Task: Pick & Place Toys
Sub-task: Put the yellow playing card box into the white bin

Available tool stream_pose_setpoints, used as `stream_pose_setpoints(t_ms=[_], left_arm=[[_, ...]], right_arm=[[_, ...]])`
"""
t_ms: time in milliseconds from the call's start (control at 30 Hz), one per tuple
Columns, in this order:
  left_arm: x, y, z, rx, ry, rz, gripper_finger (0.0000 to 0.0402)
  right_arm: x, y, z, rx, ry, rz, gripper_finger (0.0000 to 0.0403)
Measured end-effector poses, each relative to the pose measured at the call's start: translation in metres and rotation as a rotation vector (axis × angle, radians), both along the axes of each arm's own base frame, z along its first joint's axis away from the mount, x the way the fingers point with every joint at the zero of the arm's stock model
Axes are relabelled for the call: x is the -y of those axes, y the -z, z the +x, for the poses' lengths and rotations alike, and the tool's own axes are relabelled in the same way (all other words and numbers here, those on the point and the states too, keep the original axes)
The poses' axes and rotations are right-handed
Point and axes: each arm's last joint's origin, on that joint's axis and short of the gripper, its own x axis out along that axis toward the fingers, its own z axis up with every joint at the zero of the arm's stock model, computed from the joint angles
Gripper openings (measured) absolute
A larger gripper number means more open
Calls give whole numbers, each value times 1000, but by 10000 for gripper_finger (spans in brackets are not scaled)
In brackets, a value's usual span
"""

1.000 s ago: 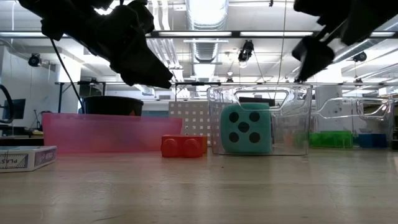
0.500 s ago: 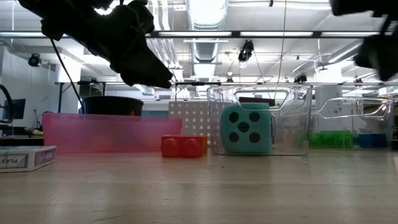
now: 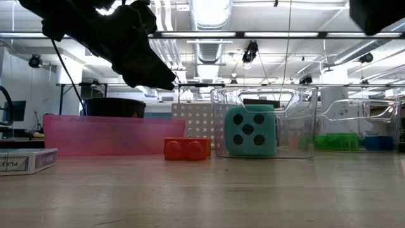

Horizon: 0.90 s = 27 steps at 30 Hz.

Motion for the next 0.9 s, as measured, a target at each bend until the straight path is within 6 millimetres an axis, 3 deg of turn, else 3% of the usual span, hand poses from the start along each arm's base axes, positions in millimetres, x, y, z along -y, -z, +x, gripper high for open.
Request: stream_pose_setpoints(t_ms=[133, 367, 900], left_arm=[[0, 0, 0, 2, -7, -12, 242], [0, 0, 0, 11, -50, -85, 242], [0, 5, -3, 2, -122, -196, 242]], right_arm=[[-14, 10, 16, -107, 2, -104, 398], [-38, 23, 43, -141, -29, -103, 398], [-38, 36, 38, -234, 17, -192, 398]])
